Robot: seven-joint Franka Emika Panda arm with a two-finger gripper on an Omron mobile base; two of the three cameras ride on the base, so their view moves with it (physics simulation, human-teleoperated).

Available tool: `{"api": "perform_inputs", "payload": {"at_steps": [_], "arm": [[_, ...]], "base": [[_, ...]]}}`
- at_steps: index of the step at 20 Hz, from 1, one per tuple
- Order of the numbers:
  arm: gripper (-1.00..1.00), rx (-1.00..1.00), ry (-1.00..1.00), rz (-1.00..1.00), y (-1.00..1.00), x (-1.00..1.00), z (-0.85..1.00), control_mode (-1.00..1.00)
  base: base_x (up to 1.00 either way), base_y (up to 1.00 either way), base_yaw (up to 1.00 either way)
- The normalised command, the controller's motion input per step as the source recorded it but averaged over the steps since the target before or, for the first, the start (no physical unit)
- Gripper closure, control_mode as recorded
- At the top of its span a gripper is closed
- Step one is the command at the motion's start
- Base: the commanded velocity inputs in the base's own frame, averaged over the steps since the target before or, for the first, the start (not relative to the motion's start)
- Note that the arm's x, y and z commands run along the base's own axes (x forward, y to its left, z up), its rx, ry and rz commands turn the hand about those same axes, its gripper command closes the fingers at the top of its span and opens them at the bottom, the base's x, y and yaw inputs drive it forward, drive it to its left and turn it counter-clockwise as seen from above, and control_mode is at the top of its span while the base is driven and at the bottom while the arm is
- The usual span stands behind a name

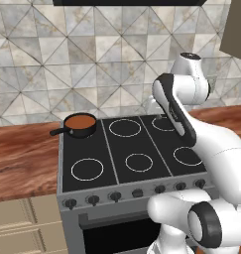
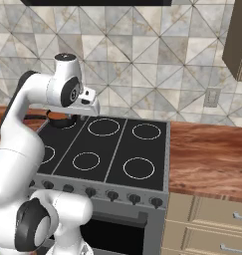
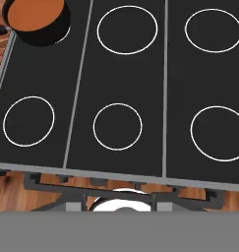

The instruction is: Retrieve the steak from the fridge and place it on the saucepan with marinade on the stove.

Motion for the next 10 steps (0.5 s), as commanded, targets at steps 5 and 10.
{"api": "perform_inputs", "payload": {"at_steps": [5,10], "arm": [[-1.00,0.00,-0.13,0.00,0.00,-0.46,0.00,-1.00],[-1.00,-0.03,-0.26,0.00,0.00,-1.00,0.00,-1.00]], "base": [[0.00,0.00,0.00],[0.00,0.00,0.00]]}}
